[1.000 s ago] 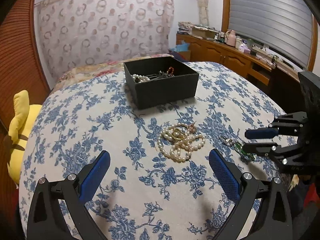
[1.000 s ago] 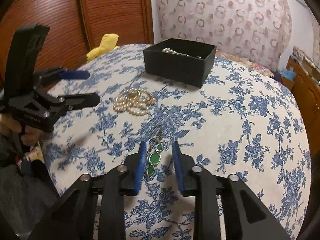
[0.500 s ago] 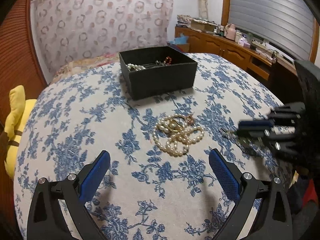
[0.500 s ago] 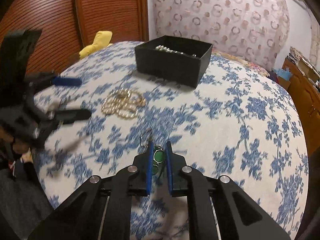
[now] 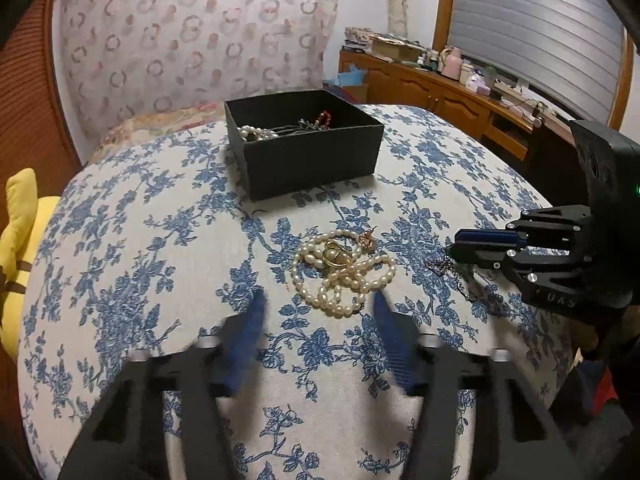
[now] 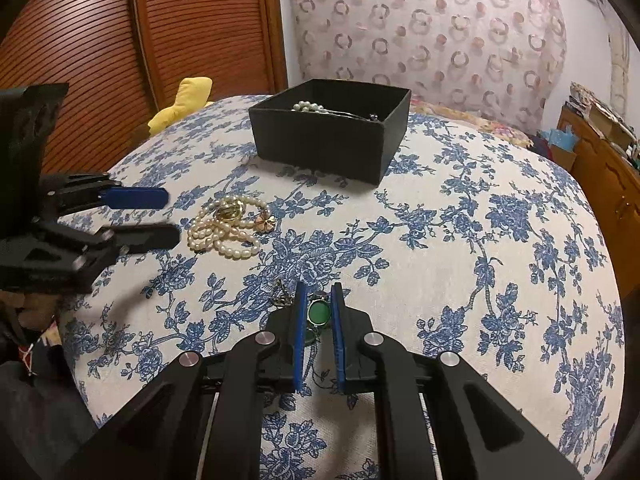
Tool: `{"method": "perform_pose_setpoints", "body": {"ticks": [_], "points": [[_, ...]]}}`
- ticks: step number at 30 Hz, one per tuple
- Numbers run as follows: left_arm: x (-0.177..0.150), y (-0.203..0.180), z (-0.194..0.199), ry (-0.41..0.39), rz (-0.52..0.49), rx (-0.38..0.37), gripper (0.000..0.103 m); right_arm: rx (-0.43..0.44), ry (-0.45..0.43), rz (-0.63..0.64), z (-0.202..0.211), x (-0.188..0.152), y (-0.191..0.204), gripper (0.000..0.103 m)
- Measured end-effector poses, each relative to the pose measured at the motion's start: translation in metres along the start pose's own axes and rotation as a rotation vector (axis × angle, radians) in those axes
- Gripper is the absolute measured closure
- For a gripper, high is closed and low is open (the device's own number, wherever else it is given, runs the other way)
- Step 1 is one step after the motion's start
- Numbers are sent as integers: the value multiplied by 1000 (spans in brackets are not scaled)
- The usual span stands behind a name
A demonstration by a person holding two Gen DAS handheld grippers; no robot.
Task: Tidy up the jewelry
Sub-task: 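Grasp the green pendant necklace with the right tool while the left tool grasps the gold-pendant pearl necklace, then lift both necklaces and carry them over the black box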
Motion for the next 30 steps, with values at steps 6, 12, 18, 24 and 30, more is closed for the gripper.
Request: {"method": "perform_pose_setpoints", "body": {"ticks": [6,12,18,24,30], "points": [[10,-4,-9,8,-26,-11,85,7,-5,-10,0,-1,-2,90],[13,-6,-21,28,-44,-17,90,9,-9,-16,0,-1,-2,90],[11,-9,-25,48,-54,-38,93,3,-17,-16,2,-2,-2,90],[12,-16,-27,56,-97,-23,93,3,-16,-10,2,-1,-1,90],[16,-13,-16,37,-81,-24,99,7,-15,-10,1,-2,-1,90]]}}
Point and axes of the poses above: each gripper's, at about its wrist camera, not at the fingertips, and z roughly against the way its jaws point, y to its left, x to its top, the point moved 3 cm from there along -z, roughly the way its jaws point, and after that the axes turned 12 degrees about x, right-handed, at the moved point
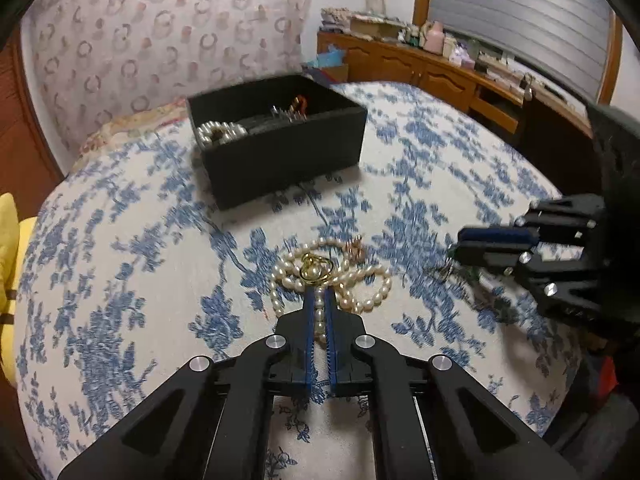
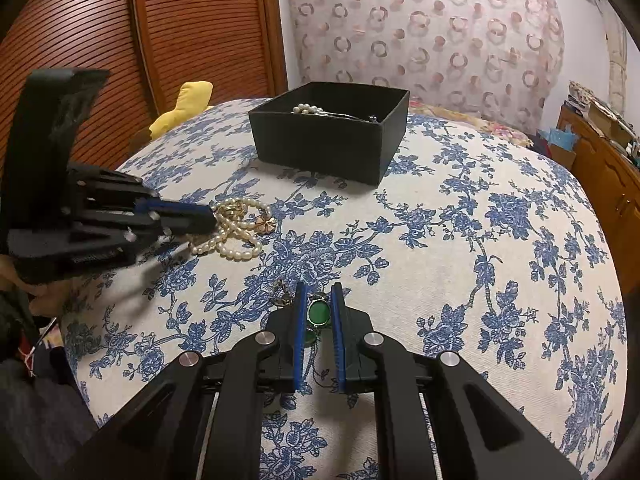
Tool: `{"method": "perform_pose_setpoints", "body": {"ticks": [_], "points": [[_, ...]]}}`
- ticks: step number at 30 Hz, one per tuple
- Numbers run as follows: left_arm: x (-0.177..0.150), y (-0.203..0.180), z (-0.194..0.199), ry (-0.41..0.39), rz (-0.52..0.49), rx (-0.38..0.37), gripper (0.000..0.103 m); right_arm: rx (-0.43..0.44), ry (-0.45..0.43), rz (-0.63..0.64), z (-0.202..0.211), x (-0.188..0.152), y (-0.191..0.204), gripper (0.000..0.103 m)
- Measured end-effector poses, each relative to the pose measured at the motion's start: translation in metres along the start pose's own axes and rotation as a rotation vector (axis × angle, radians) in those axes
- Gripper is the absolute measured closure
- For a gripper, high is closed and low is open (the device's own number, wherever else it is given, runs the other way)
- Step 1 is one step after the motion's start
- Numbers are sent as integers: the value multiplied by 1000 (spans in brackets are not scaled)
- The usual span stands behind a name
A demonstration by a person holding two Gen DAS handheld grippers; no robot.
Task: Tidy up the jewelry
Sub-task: 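Lift both necklaces and carry them over the black box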
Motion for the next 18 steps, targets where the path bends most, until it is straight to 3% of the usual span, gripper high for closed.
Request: {"method": "perform_pose_setpoints", "body": {"ticks": [18], "points": [[64,22,105,-269,78,8,99,4,-4,2,1,3,-1,90]]}}
Point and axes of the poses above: each gripper's, at about its wrist camera, not at the fingertips, and z roughly against the way its jaws point, y to its left, x to its top, the point moved 3 cm from there along -z, roughly the way its jaws point, and after that the axes turned 12 degrees about x, right-handed, at the moved point
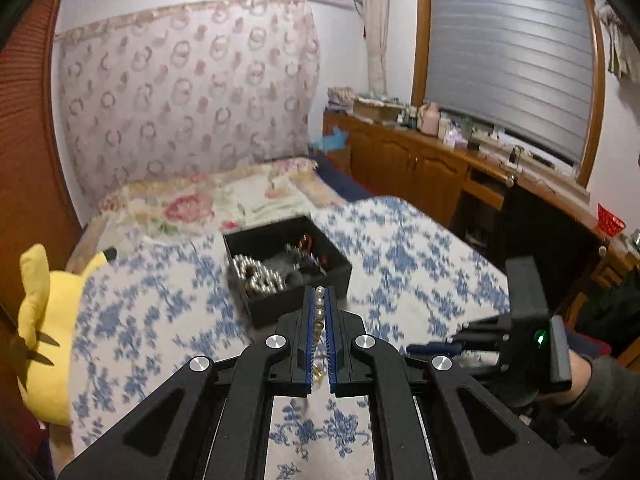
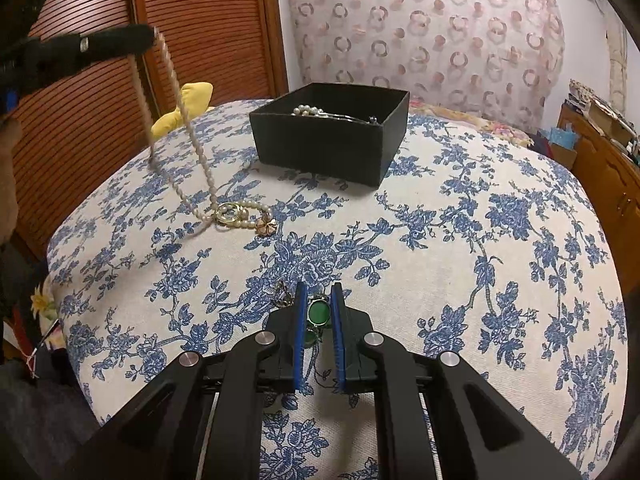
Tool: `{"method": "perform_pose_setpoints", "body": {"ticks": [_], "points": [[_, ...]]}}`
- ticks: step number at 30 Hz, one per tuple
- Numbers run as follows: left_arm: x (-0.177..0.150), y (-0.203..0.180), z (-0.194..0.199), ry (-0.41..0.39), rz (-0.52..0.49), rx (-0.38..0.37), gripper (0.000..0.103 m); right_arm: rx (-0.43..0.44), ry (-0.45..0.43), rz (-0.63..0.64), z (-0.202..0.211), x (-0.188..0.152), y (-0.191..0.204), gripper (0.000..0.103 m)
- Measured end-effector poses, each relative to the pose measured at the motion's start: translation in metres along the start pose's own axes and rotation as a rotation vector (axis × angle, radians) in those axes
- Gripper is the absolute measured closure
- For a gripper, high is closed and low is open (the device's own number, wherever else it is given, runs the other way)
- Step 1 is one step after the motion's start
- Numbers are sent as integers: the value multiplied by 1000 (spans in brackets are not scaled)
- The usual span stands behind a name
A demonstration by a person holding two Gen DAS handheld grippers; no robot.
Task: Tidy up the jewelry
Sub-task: 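Lift both necklaces and carry them over the black box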
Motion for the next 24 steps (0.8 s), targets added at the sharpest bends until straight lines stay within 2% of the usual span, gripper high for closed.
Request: {"method": "perform_pose_setpoints", "body": {"ticks": [5,15,24], "points": [[14,8,6,-29,11,25,99,15,-37,6,12,9,6,90],[56,8,23,-109,4,46,99,7,-137,89,47,49,27,90],[87,10,27,-157,9,55,99,18,-184,133,62,83,32,90]]}}
Point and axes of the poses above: each gripper's, at about its wrist camera, not at the fingertips, and z roughly against the way its jaws point, y to its left, x to its top, the point moved 3 cm from there along -z, roughly the way its jaws point, and after that the axes turned 12 degrees about x, right-handed, at the moved point
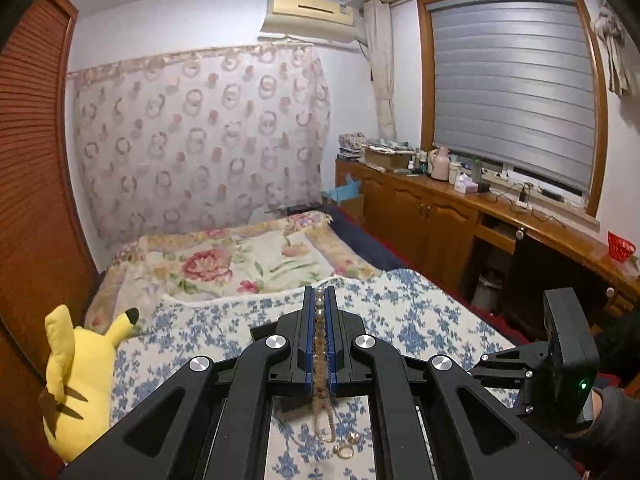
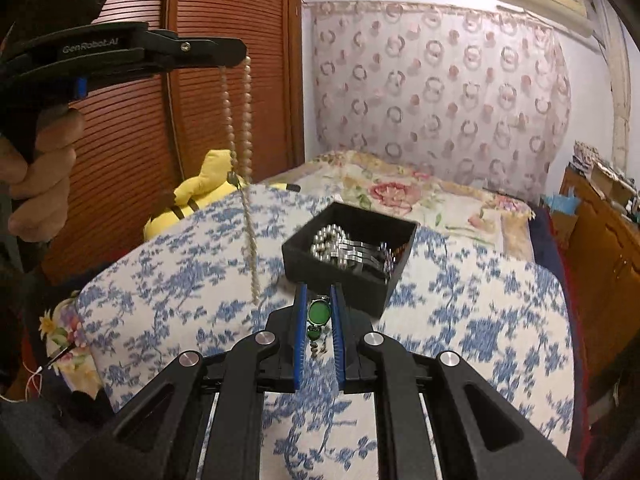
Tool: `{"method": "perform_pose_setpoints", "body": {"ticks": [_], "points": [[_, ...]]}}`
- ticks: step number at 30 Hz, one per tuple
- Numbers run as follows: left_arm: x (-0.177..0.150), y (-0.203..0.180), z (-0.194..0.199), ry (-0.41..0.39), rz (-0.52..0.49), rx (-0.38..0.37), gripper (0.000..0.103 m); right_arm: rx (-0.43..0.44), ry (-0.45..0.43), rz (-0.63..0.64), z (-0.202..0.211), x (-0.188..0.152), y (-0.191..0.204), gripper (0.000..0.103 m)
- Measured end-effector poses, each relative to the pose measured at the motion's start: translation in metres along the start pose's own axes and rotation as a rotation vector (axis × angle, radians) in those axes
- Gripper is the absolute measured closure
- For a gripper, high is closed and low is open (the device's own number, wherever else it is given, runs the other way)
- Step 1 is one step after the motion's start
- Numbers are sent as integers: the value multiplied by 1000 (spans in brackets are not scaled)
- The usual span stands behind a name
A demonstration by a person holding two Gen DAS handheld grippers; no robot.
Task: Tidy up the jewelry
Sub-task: 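Lift both necklaces and carry them over the black box, then lower both necklaces into the box and open both tools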
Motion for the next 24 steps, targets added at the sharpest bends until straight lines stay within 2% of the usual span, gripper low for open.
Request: {"method": "perform_pose_setpoints", "body": {"ticks": [8,14,19,24], "points": [[25,8,-26,-10,11,0,99,10,-19,33,-12,39,-16,90],[34,16,-63,20,16,1,99,35,-37,39,-28,71,-37,90],[28,24,-106,71,22,-6,99,63,-16,32,-54,84,-61,90],[7,28,-148,138,28,-21,99,92,26,-2,-85,76,-79,90]]}}
Point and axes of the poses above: each gripper's, at about its wrist camera, not at the fingertips, and z roughly against the way its jaws point, y to its left, x to its top, the point moved 3 cm from there along -z, roughly the way its jaws point, and after that the axes turned 12 degrees about x, right-handed, at the moved point
